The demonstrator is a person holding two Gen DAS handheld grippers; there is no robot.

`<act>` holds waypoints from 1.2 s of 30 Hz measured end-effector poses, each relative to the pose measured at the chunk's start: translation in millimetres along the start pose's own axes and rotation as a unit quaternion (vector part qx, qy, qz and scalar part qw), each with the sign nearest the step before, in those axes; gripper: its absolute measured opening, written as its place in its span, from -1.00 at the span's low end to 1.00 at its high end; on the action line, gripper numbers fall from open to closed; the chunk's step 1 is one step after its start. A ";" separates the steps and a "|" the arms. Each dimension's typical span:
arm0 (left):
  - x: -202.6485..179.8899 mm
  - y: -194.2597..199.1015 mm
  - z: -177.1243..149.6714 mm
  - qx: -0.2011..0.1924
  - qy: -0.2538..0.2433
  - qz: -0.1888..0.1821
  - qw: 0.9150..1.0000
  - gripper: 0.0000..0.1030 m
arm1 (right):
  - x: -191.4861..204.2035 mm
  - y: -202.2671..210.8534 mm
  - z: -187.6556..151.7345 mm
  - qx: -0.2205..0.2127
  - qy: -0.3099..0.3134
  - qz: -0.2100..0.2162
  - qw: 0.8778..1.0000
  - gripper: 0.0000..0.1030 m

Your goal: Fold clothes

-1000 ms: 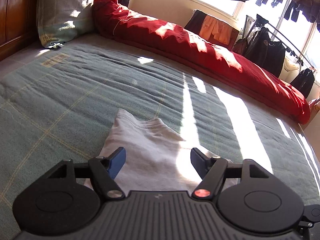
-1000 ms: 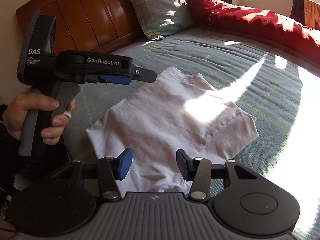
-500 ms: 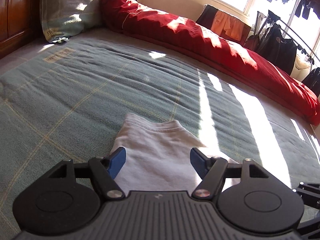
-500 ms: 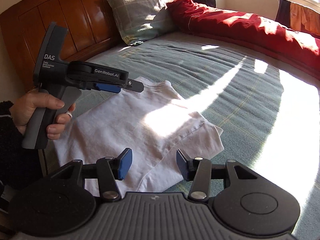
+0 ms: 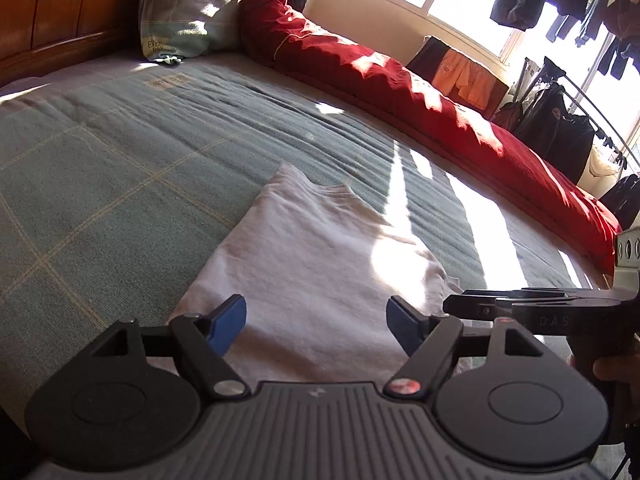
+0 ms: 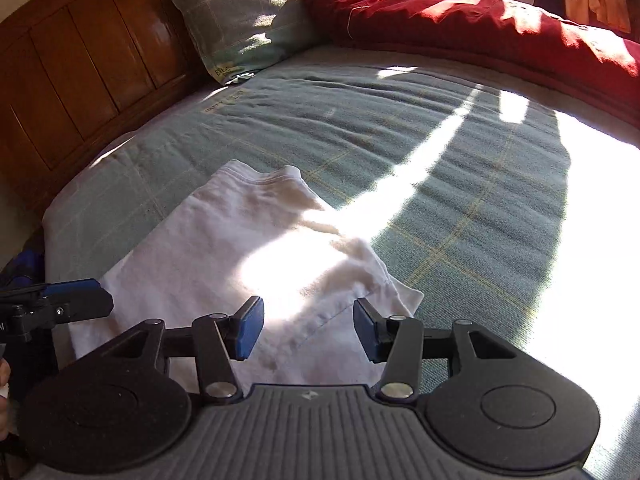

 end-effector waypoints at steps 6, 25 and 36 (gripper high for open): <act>0.6 -3.6 -22.6 0.037 -0.009 0.044 0.998 0.51 | 46.8 17.6 -48.5 0.053 0.068 0.125 0.988 0.06; -42.3 29.4 -34.7 0.033 -0.042 0.028 0.998 0.63 | 35.9 75.2 -80.0 0.069 0.028 0.046 0.996 0.31; -54.2 -0.7 -58.7 0.071 -0.018 0.050 0.996 0.63 | 0.8 102.6 -85.9 0.062 -0.004 -0.027 0.998 0.40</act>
Point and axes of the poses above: each gripper's, at about its wrist camera, not at the fingertips, and y roughly against the way its jaws point, x to its left, z to its top, the point moved 1 cm from there along -y, roughly the way its jaws point, and after that the axes turned 8 degrees about -z, right-handed, at the moved point
